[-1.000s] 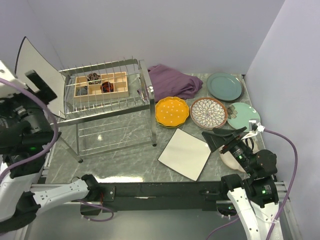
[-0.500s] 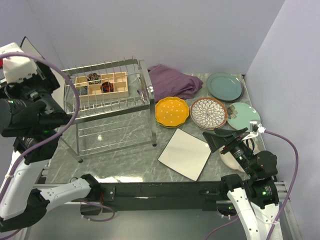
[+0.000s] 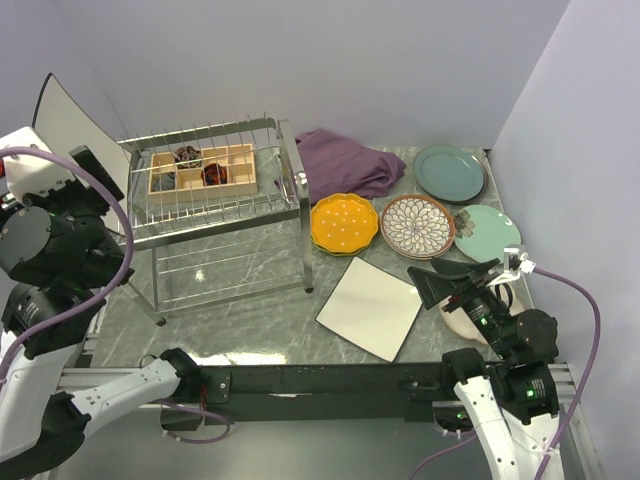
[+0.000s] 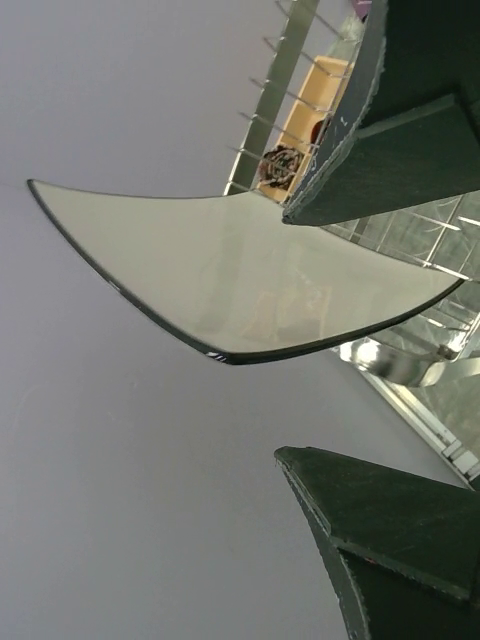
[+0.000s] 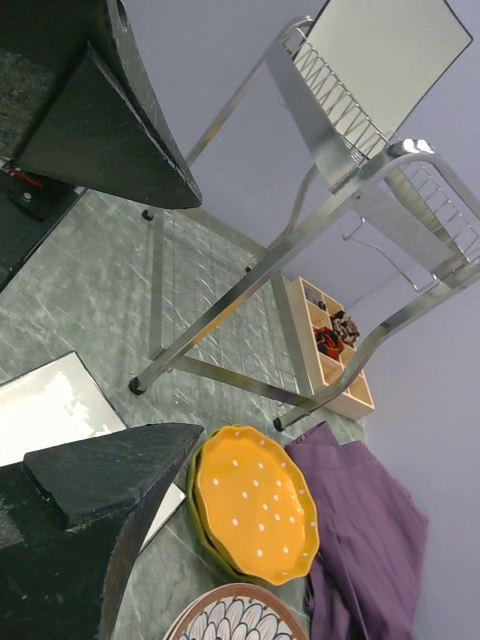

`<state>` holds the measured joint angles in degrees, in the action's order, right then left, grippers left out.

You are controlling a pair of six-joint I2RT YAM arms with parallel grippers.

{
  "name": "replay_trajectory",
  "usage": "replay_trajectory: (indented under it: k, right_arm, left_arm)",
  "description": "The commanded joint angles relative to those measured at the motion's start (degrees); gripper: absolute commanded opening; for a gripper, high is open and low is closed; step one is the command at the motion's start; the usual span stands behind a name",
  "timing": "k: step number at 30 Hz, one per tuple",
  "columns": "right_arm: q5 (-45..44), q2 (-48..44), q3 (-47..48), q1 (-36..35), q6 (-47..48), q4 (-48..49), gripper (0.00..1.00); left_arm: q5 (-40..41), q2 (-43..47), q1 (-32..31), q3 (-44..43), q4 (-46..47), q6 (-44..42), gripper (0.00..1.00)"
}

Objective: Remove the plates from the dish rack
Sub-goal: Unload the plate from the dish rack.

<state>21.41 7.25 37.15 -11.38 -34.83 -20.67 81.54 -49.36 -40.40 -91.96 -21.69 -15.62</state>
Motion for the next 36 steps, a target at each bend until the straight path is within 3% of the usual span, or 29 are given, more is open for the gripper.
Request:
replay_trajectory:
  k: [1,7,13,17,18,20,23,28,32,36]
  right_arm:
    - [-0.9,-0.7,-0.1,-0.6,1.1,0.8,0.93]
    - [-1.6,-1.8,0.0,-1.1,1.6,0.4,0.93]
    - [-2.5,-2.2,-0.1,-2.2,2.0,0.2,0.93]
    - [-2.1,-2.3,-0.1,-2.3,2.0,0.3,0.93]
    - [-2.2,-2.4,-0.2,-2.3,1.9,0.3,0.94]
    - [-2.2,-2.8,-0.4,-2.4,2.0,0.3,0.94]
    - [-2.1,-3.0,-0.1,-2.5,2.0,0.1,0.94]
    - [-1.5,-3.6,-0.1,-2.8,1.9,0.1,0.94]
    - [-2.2,-4.3,0.2,-3.4,2.1,-0.4,0.95]
    - [-4.5,-4.9,0.5,-4.5,3.0,-1.3,0.95]
  left_arm:
    - [-2.8,2.6,0.3,2.0,-5.9,8.4,0.95]
    - [-2.5,3.1,0.2,4.2,-12.2,17.2,0.94]
    - [0.3,5.2,0.2,8.7,-8.9,14.6,0.88]
    - [2.0,8.0,0.3,14.6,3.5,5.2,0.77]
    - [1.4,9.0,0.2,15.9,12.2,-0.9,0.75]
    - [1.2,9.1,0.3,18.7,19.5,-6.2,0.70]
    - [0.9,7.4,0.8,17.5,21.1,-7.8,0.69]
    - [-3.1,3.9,5.9,18.6,24.0,-8.2,0.67]
    - [-8.6,0.6,16.0,18.0,16.4,0.2,0.68]
    - [-10.5,0.3,19.3,16.5,13.2,4.6,0.65]
